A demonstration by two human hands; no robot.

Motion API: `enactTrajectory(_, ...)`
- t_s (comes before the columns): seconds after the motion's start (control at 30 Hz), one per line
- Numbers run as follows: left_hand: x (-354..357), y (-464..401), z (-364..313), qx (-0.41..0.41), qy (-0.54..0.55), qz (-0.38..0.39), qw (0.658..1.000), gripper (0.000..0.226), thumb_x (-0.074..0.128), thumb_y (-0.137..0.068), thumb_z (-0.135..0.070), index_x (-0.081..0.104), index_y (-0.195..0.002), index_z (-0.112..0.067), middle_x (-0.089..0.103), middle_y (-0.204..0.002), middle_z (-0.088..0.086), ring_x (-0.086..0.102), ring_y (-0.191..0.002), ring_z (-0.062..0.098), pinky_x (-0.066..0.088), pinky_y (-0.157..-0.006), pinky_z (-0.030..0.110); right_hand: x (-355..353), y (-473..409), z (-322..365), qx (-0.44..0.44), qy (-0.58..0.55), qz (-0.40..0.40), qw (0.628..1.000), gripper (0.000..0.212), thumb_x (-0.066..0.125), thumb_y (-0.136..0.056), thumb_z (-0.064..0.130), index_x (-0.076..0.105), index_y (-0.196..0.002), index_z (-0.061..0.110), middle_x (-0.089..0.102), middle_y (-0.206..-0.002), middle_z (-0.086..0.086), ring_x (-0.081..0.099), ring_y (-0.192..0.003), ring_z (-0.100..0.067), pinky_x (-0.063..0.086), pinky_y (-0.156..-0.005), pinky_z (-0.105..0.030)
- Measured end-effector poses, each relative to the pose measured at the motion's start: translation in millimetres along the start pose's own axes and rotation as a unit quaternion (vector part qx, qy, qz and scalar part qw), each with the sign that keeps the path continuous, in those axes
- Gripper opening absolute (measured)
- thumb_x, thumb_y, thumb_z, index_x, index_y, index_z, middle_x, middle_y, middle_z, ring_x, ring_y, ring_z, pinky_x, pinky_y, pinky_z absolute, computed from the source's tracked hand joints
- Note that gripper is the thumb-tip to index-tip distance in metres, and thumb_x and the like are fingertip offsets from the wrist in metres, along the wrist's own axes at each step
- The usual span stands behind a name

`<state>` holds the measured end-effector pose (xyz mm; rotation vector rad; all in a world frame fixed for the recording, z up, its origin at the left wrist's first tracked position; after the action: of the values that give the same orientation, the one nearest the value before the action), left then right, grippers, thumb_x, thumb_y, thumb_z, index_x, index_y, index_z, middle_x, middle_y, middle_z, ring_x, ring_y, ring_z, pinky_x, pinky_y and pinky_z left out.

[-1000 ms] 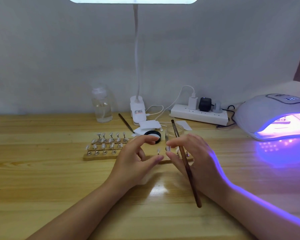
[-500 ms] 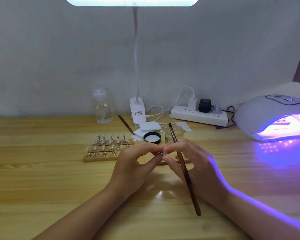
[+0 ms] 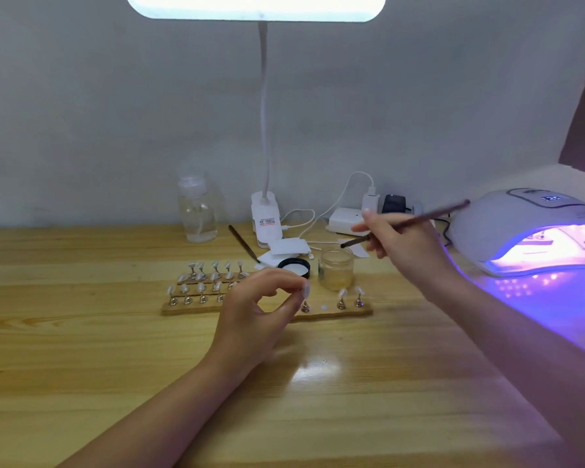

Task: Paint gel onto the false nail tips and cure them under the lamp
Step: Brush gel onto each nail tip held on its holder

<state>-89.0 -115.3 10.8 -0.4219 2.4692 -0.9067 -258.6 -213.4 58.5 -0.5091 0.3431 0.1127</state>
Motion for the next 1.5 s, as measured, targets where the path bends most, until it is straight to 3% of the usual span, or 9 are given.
enactTrajectory(0.13,-1,-1,-1,-0.020,0.012,-0.002,1.000,0.012,0.069,-0.076,-0.007,0.071,-0.080,-0.018,0.070,-0.079,-0.008,0.062,-0.081,0.008,0.048,-0.071,0.033,3,-29,-5,0.035,0.094,0.066,0.993,0.030,0.062,-0.086,0.038,0.054,-0.063,0.020,0.060,-0.044,0.011,0.050,-0.038,0.004,0.039,-0.047,-0.014)
enactTrajectory(0.23,-2,-1,-1,-0.023,0.006,-0.006,1.000,0.011,0.069,-0.076,-0.009,0.071,-0.079,-0.020,0.069,-0.078,-0.010,0.061,-0.080,0.007,0.046,-0.068,0.027,11,-38,-6,0.024,0.152,0.071,0.986,0.036,0.064,-0.083,0.039,0.054,-0.055,0.020,0.059,-0.042,0.012,0.054,-0.048,0.008,0.035,-0.052,-0.019)
enactTrajectory(0.47,-2,-1,0,-0.020,0.002,-0.006,1.000,0.007,0.067,-0.075,-0.018,0.070,-0.079,-0.024,0.068,-0.076,-0.013,0.061,-0.077,0.006,0.042,-0.065,0.020,28,-37,-14,0.047,0.262,0.118,0.957,0.040,0.066,-0.079,0.048,0.055,-0.065,0.012,0.057,-0.062,0.001,0.058,-0.069,-0.016,0.045,-0.066,-0.032)
enactTrajectory(0.63,-2,-1,2,-0.019,-0.004,-0.006,1.000,0.011,0.063,-0.073,-0.028,0.070,-0.080,-0.023,0.069,-0.076,-0.009,0.060,-0.072,0.006,0.040,-0.060,0.019,11,-41,-13,0.058,0.178,0.048,0.981,0.041,0.064,-0.082,0.045,0.058,-0.058,0.011,0.058,-0.054,0.005,0.055,-0.059,-0.008,0.041,-0.056,-0.026)
enactTrajectory(0.77,-2,-1,2,-0.020,-0.001,-0.003,1.000,0.007,0.067,-0.074,-0.019,0.070,-0.080,-0.020,0.068,-0.076,-0.006,0.052,-0.058,0.005,0.037,-0.054,0.014,-1,-41,-22,0.106,0.065,-0.016,0.992,0.040,0.065,-0.082,0.042,0.053,-0.055,0.016,0.054,-0.036,0.012,0.049,-0.039,0.006,0.031,-0.052,-0.023)
enactTrajectory(1.03,-2,-1,3,-0.030,-0.011,-0.003,0.999,0.012,0.070,-0.075,-0.005,0.070,-0.080,-0.016,0.056,-0.058,-0.003,0.035,-0.044,0.005,0.031,-0.052,0.005,-10,-39,-37,0.142,0.008,0.004,0.990,0.036,0.066,-0.081,0.043,0.053,-0.060,0.017,0.057,-0.040,0.009,0.041,-0.046,-0.008,0.030,-0.050,-0.024)
enactTrajectory(1.17,-2,-1,4,-0.054,-0.003,-0.010,0.998,0.018,0.069,-0.076,-0.005,0.068,-0.077,-0.023,0.049,-0.048,-0.012,0.034,-0.042,0.003,0.031,-0.053,0.004,-16,-37,-37,0.111,0.004,-0.004,0.994,0.037,0.066,-0.082,0.040,0.052,-0.057,0.017,0.060,-0.042,0.006,0.040,-0.032,0.001,0.031,-0.052,-0.024)
enactTrajectory(1.37,-2,-1,5,-0.080,0.017,-0.001,0.997,0.020,0.067,-0.078,0.000,0.067,-0.076,-0.020,0.054,-0.051,-0.020,0.031,-0.038,0.002,0.027,-0.047,0.004,-19,-27,-33,0.053,-0.061,-0.071,0.994,0.035,0.063,-0.083,0.042,0.053,-0.062,0.016,0.064,-0.048,0.002,0.043,-0.034,-0.003,0.039,-0.045,-0.016)
enactTrajectory(1.5,-2,-1,7,-0.089,0.025,0.001,0.996,0.017,0.068,-0.078,-0.002,0.069,-0.076,-0.019,0.054,-0.055,-0.010,0.031,-0.039,0.003,0.027,-0.047,0.004,-6,-4,-13,-0.047,-0.084,-0.061,0.993,0.031,0.059,-0.083,0.041,0.057,-0.064,0.018,0.065,-0.051,0.006,0.048,-0.036,-0.002,0.040,-0.044,-0.011)
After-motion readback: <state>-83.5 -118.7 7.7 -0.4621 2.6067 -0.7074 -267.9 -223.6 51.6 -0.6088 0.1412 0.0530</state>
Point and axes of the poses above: each hand's wrist, its own y-axis away from the middle knuckle, its own x-axis out of the palm, z = x × y, the point moved 3 cm from there along -y, towards the middle knuckle
